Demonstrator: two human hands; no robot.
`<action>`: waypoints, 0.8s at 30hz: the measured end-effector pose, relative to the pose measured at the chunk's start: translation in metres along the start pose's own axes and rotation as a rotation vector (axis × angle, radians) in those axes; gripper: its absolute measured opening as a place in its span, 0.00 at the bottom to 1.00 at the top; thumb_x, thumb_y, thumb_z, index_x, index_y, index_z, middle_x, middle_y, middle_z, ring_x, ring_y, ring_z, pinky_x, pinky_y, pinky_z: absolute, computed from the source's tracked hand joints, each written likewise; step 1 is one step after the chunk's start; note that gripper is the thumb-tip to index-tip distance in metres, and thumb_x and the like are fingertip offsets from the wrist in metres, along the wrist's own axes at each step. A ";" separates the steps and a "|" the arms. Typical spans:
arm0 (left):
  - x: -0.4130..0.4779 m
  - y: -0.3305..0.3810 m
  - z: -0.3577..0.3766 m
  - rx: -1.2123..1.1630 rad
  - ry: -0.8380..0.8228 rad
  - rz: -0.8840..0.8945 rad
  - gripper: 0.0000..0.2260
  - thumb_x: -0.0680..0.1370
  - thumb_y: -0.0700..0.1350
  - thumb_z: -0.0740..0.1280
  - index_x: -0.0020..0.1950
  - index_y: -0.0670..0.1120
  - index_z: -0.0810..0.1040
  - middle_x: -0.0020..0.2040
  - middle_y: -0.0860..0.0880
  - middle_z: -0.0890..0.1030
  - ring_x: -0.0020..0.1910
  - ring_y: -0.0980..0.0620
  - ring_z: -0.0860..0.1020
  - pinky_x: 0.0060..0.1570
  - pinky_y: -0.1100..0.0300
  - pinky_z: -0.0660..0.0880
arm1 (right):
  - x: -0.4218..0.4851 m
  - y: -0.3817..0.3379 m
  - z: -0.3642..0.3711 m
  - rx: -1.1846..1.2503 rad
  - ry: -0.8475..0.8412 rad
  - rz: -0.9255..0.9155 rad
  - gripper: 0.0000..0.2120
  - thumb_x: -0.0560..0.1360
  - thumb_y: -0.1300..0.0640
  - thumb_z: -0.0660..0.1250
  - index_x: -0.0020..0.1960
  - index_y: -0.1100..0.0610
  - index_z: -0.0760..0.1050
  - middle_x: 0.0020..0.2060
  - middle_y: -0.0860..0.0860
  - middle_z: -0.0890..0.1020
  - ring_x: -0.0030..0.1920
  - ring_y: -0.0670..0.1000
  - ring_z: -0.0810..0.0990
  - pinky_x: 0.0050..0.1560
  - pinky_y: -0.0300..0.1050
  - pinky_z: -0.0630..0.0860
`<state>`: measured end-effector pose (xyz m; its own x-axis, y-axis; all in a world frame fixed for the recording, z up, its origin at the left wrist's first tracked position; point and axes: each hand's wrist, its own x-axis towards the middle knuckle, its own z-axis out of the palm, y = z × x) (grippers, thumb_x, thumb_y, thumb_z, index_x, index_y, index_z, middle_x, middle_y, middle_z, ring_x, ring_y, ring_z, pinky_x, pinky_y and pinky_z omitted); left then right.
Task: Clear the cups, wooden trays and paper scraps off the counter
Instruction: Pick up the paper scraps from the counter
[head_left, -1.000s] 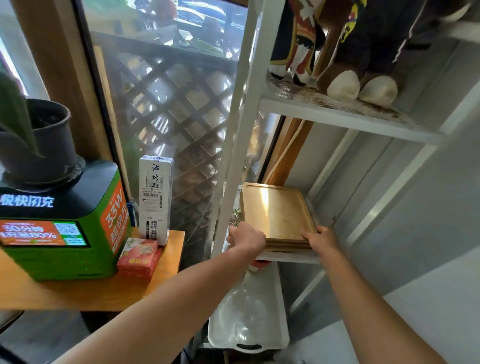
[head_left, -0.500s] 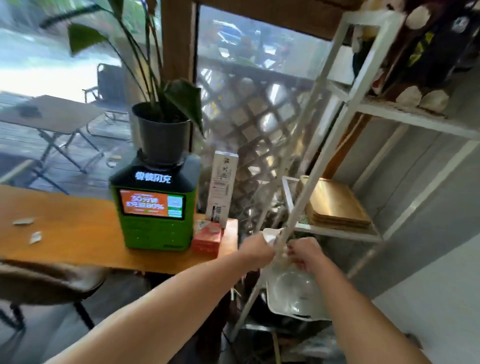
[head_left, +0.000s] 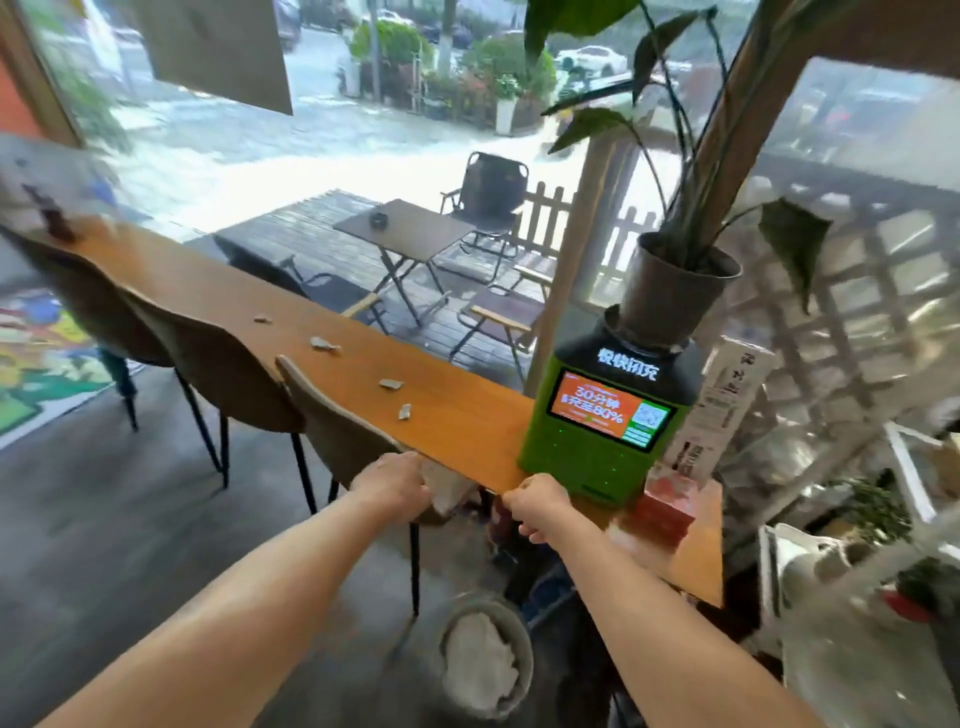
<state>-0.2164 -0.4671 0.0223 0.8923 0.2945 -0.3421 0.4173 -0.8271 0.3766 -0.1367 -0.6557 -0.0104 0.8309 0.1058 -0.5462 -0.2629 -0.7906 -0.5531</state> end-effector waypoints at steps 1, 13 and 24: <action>0.000 -0.017 -0.007 -0.010 0.021 -0.038 0.08 0.75 0.48 0.64 0.51 0.46 0.76 0.51 0.46 0.80 0.49 0.46 0.79 0.49 0.52 0.79 | 0.002 -0.016 0.014 -0.043 -0.030 -0.028 0.11 0.74 0.52 0.66 0.51 0.58 0.78 0.46 0.56 0.82 0.41 0.54 0.81 0.35 0.44 0.80; 0.073 -0.094 -0.036 0.030 0.004 -0.046 0.06 0.78 0.46 0.62 0.52 0.47 0.73 0.53 0.47 0.77 0.50 0.47 0.77 0.48 0.52 0.77 | 0.082 -0.136 0.111 -0.193 -0.152 -0.120 0.09 0.75 0.52 0.67 0.51 0.56 0.78 0.45 0.54 0.82 0.44 0.53 0.82 0.44 0.48 0.83; 0.283 -0.144 -0.117 0.141 -0.070 0.029 0.05 0.79 0.50 0.60 0.51 0.49 0.71 0.53 0.47 0.76 0.49 0.46 0.74 0.46 0.51 0.73 | 0.221 -0.228 0.127 -0.121 -0.185 0.013 0.11 0.77 0.53 0.63 0.56 0.58 0.75 0.48 0.56 0.82 0.47 0.56 0.83 0.46 0.50 0.81</action>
<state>-0.0037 -0.2083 -0.0277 0.8875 0.2390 -0.3939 0.3584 -0.8954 0.2644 0.0448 -0.3754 -0.0855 0.7208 0.1953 -0.6651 -0.2031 -0.8579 -0.4720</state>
